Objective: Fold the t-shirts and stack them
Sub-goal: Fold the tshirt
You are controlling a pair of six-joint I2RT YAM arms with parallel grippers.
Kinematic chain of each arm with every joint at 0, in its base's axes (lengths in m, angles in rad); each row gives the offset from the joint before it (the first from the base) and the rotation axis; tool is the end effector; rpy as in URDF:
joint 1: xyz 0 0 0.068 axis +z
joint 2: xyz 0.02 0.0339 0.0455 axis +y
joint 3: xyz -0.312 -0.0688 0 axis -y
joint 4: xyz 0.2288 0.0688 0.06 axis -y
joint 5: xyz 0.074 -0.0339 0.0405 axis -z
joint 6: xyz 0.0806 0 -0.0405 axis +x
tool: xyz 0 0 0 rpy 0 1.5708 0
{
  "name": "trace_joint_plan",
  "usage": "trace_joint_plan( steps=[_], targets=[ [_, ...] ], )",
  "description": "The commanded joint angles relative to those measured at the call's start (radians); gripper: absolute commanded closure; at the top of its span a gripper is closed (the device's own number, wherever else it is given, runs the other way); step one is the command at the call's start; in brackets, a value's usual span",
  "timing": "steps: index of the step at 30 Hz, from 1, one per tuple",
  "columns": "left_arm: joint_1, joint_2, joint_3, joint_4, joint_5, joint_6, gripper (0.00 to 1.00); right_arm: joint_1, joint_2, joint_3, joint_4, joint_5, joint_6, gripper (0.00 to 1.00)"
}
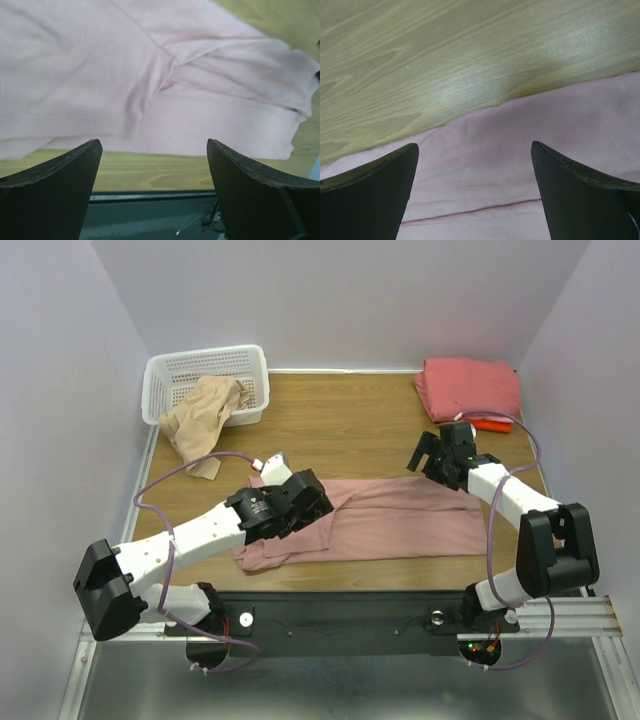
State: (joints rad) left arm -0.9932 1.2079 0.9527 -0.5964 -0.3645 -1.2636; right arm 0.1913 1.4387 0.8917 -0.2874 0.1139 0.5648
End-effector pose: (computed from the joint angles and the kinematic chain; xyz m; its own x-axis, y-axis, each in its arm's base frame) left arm 0.1574 -0.1888 0.2932 -0.7481 -0.4832 -0.4548 -0.1936 0.8145 -0.5468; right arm 0.3051 0.0498 0.2409 -0.6754 0.4109 -0.6124 0.2931 0.9116 0.2884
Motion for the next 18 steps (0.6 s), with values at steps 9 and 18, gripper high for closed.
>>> trace_joint_plan(
  steps=[9,18],
  targets=[
    [0.292,0.244,-0.077,0.293,0.128,0.222,0.02,-0.062,0.049,-0.054,0.011,0.000,-0.010,0.00],
    [0.366,0.614,0.133,0.288,0.203,0.337,0.02,-0.062,0.127,-0.120,0.022,-0.008,0.078,0.00]
  ],
)
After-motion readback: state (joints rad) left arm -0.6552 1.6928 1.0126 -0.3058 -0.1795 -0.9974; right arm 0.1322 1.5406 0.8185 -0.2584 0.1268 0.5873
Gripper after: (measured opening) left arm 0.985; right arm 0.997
